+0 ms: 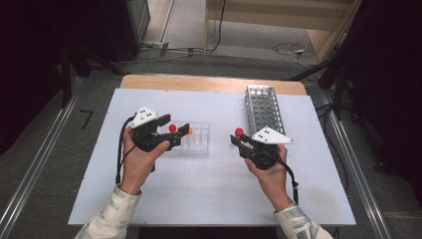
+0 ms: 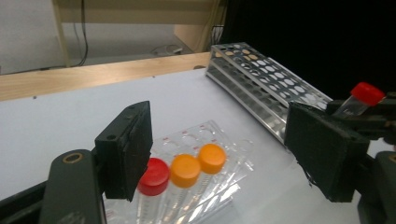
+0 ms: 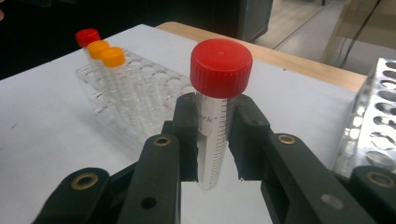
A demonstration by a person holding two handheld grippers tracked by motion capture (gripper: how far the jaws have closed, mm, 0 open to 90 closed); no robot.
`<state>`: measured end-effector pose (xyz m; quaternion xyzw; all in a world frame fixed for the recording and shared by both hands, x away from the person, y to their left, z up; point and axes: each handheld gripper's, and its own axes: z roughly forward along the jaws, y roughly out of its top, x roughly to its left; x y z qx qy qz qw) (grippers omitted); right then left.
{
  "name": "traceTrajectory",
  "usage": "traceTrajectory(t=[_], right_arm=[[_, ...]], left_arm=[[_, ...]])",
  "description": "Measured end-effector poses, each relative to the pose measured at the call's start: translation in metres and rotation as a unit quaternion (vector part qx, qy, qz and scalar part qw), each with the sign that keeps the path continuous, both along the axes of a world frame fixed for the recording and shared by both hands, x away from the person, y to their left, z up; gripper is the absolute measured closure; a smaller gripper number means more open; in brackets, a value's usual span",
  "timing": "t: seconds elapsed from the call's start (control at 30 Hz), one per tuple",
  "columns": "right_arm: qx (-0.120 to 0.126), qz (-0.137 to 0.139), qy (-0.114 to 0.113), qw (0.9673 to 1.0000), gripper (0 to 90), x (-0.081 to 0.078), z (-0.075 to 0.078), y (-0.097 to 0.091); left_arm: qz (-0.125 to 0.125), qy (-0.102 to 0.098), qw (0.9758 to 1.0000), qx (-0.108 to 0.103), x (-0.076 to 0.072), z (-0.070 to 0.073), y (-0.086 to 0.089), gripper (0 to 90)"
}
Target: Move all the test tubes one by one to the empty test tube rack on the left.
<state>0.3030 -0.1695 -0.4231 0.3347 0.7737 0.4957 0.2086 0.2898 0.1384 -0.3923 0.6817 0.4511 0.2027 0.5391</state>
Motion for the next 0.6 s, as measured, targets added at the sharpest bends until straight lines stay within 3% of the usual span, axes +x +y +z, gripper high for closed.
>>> traceTrajectory(t=[0.17, 0.4, 0.6], right_arm=[[-0.001, 0.025, 0.006, 0.9997, 70.9, -0.007, -0.002, 0.014], [-0.012, 0.058, 0.016, 0.9981, 70.9, -0.014, -0.007, 0.039], [-0.018, 0.077, 0.02, 0.9967, 70.9, -0.017, -0.011, 0.057]], left_arm=[[-0.031, -0.006, 0.9995, 0.0, -0.006, 0.001, -0.016, 24.4], [-0.079, -0.003, 0.9967, 0.013, -0.013, -0.005, -0.045, 25.3], [-0.095, -0.001, 0.995, 0.032, -0.016, -0.01, -0.057, 33.3]])
